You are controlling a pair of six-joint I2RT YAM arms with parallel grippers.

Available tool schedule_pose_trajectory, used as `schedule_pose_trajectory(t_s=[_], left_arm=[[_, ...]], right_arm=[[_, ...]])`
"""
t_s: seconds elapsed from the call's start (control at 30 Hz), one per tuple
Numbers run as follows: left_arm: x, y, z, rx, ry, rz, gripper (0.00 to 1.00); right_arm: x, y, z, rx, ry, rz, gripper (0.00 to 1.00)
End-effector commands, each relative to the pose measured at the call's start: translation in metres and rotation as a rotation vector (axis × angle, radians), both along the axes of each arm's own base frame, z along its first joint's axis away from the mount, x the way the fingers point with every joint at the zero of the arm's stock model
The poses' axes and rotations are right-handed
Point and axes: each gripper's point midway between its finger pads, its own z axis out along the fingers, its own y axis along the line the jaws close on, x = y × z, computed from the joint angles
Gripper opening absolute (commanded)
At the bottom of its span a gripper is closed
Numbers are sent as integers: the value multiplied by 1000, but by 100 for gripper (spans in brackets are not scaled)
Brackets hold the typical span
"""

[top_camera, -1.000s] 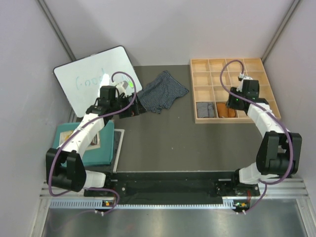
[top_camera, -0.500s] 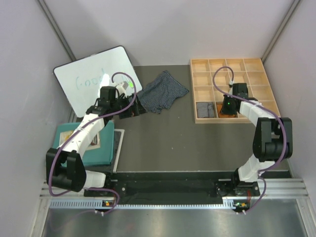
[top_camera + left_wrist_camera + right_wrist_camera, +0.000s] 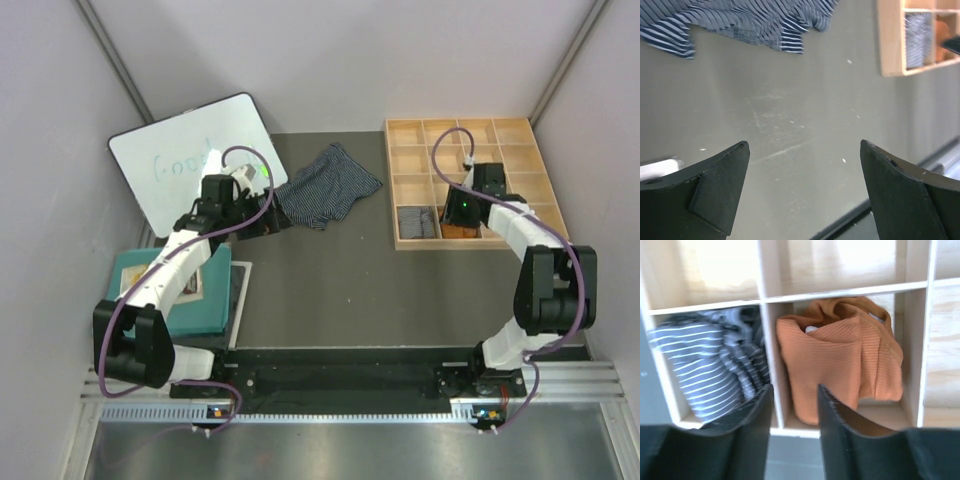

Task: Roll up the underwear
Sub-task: Place the underwear in the storage box.

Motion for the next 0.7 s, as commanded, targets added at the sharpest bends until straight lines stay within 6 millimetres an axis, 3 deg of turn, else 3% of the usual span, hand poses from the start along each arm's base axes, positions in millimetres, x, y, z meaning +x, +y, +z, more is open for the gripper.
schedule_pose_trajectory(t_s=[0.0, 0.3, 0.5, 0.67], left_arm=[[28, 21, 4, 92, -54, 116, 95], [77, 37, -38, 130, 11, 319, 83], [110, 43, -65, 176, 35, 383, 75], [126, 55, -84, 265, 56, 419, 68]], right_arm=[[10, 22, 78, 17, -196, 89, 44], [-15, 68, 130, 140, -339, 202, 48], [-42, 85, 144, 216, -377, 257, 49], [-57, 86, 148, 217, -387, 273, 50]])
